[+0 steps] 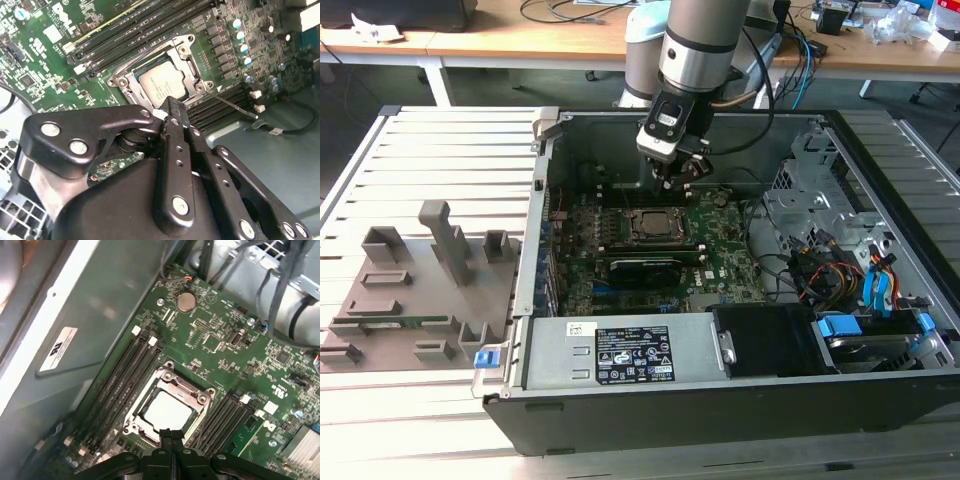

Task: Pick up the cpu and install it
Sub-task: 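Install the first cpu locking lever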

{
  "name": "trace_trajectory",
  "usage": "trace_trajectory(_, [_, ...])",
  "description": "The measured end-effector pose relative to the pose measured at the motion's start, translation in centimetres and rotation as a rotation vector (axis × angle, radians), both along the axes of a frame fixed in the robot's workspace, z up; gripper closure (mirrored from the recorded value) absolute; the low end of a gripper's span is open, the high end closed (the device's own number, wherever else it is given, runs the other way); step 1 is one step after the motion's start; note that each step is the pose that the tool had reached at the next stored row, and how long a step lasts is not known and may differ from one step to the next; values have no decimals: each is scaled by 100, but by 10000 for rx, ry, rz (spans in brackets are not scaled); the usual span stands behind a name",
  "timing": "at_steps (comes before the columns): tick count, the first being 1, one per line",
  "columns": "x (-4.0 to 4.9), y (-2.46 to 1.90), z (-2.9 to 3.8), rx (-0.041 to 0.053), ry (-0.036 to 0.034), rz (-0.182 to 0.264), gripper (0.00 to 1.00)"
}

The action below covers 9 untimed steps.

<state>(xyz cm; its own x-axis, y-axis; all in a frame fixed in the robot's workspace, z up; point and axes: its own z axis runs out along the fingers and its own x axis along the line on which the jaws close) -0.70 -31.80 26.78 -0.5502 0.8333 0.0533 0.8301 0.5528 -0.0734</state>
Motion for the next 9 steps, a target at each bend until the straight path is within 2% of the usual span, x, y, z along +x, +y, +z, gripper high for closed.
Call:
trace_trajectory(2, [0,0,0,0,1,513,89])
trace_trajectory(9, [0,0,0,0,0,1298,89])
